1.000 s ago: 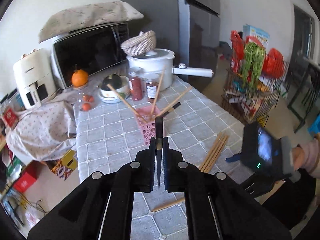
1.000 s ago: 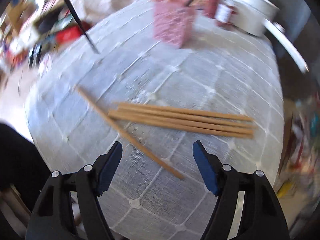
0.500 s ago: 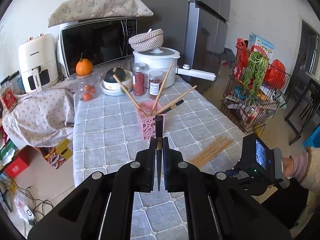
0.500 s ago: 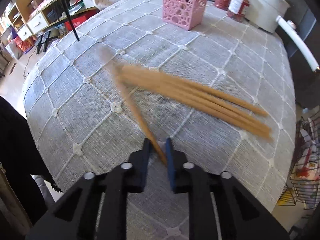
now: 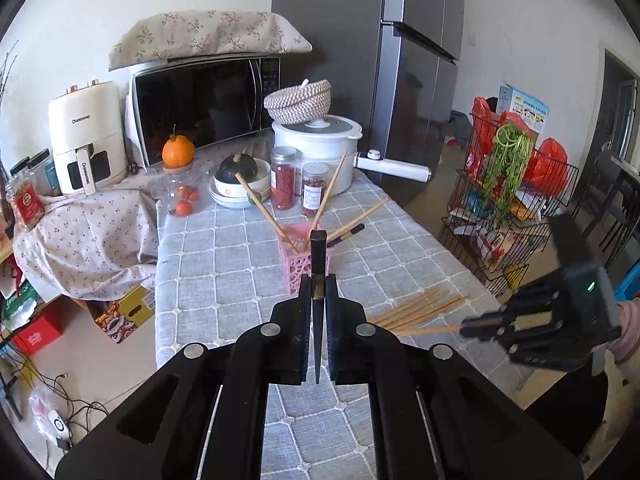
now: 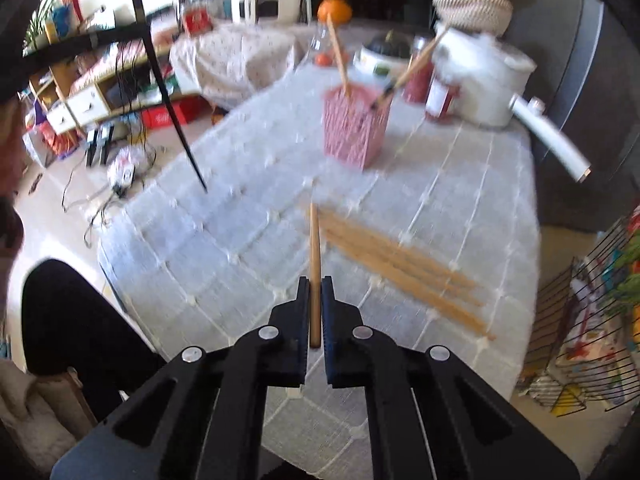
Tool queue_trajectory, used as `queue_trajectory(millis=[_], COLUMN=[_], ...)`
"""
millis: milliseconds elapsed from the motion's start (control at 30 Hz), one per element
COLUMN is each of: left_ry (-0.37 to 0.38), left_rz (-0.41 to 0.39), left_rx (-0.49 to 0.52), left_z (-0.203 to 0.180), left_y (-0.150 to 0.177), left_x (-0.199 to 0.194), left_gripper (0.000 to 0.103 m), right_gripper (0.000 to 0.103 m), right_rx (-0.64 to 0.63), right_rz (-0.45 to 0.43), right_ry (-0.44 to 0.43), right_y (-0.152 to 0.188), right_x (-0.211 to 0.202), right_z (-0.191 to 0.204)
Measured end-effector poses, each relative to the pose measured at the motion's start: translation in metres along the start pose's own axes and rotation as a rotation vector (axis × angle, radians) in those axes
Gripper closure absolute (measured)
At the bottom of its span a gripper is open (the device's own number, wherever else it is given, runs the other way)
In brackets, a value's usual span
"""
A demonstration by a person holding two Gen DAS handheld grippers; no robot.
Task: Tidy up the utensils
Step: 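Carry both chopsticks to the pink holder while the left tool opens to drop its chopstick in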
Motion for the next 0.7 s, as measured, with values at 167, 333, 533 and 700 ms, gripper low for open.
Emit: queue_trajectory(millis=[167,333,533,700], left_ry=[0.0,0.004,0.013,0.003], left_rz=[-0.016,-0.016,-0.027,-0.043], left_rx=[-0.024,-0.036,-0.057,-0.064], left_z=[0.002,0.002,0.002,0.004], left_y=[-0.01,-0.02,-0.035,-0.058], left_x=[0.003,0.013,0.023,0.036], left_gripper=[0.097,0.097,0.097,0.097], right_gripper=[0.097,0.097,0.097,0.097], right_rx=[0.05,0.085,0.118,0.147], right_rz=[-0.104,-0.16,-0.198,-0.269], right_ry=[0.02,0.008,-0.027,-0.084], right_y=[-0.038,-0.059,-0.076,-0.111], right_x=[-0.021,-0.033,-0.045,-0.068], right_z=[-0.013,-0.017,-0.018,-0.017])
Point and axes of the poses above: each gripper's, at about its wrist camera, not at the fingertips, and x roughly the way its jaws point, z to its left, y to its underside, the point moved 6 cm from there along x, roughly the way its jaws point, and after that the axes turned 8 degrees about -z, right-handed, at the moved point
